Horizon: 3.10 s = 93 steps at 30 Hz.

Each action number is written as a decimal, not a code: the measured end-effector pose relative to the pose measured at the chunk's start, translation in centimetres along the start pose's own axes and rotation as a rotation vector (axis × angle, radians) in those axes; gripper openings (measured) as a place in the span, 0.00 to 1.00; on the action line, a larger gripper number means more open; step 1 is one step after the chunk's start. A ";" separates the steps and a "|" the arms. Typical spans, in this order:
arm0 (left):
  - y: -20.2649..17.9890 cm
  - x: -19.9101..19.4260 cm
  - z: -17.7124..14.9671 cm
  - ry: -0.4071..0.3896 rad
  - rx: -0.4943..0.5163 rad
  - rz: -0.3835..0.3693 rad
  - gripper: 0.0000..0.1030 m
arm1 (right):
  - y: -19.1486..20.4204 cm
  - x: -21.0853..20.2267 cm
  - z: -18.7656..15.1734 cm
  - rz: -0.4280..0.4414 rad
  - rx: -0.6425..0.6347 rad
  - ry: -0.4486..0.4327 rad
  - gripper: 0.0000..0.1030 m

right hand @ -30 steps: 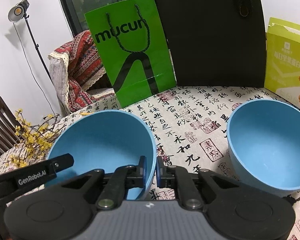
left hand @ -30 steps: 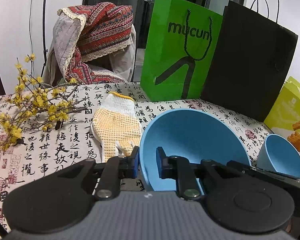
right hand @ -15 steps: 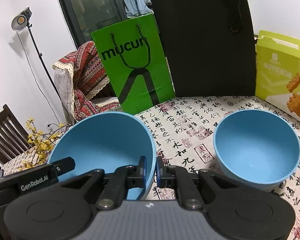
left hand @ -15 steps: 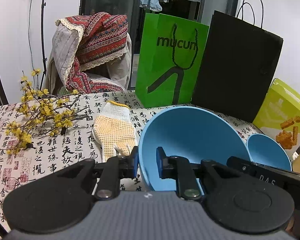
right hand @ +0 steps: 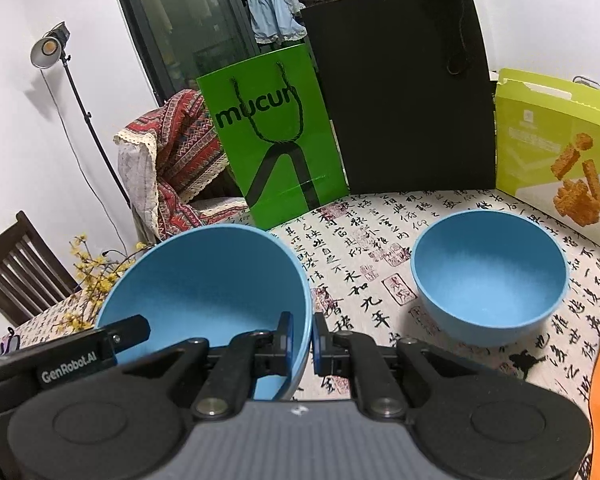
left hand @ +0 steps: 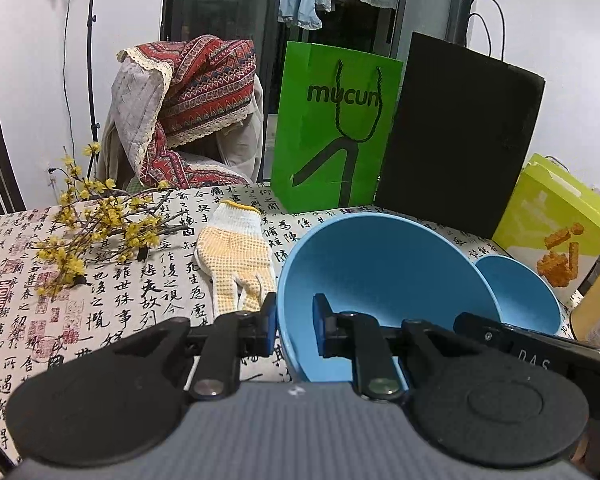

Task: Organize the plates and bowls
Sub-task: 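Lift the held blue bowl with both grippers away from the glove, then carry the held blue bowl past the cream plate stack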

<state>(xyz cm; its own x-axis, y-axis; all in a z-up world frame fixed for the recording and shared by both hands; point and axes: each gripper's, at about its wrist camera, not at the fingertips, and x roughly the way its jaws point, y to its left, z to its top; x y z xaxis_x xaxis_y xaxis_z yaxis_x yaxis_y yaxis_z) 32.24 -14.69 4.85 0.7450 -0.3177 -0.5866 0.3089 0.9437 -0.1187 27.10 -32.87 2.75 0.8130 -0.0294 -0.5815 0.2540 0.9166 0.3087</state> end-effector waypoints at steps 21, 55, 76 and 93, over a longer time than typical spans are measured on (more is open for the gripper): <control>-0.3 -6.1 -2.5 -0.015 -0.003 0.001 0.17 | 0.6 -6.4 -2.8 0.015 -0.001 -0.025 0.09; 0.9 -14.2 -7.1 -0.043 -0.015 0.019 0.17 | 2.3 -13.5 -7.7 0.038 -0.009 -0.059 0.09; 2.4 -18.5 -9.2 -0.068 -0.025 0.023 0.17 | 3.9 -16.5 -10.4 0.059 -0.025 -0.071 0.09; 4.3 -20.7 -11.1 -0.074 -0.042 0.040 0.17 | 5.5 -17.8 -12.7 0.088 -0.027 -0.069 0.09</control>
<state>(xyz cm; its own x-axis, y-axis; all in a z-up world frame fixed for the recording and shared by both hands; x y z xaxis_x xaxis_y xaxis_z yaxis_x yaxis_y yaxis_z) 11.64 -3.01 7.59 0.7983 -0.2837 -0.5312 0.2535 0.9584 -0.1308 7.37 -22.25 5.28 0.8657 0.0254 -0.4999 0.1666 0.9272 0.3356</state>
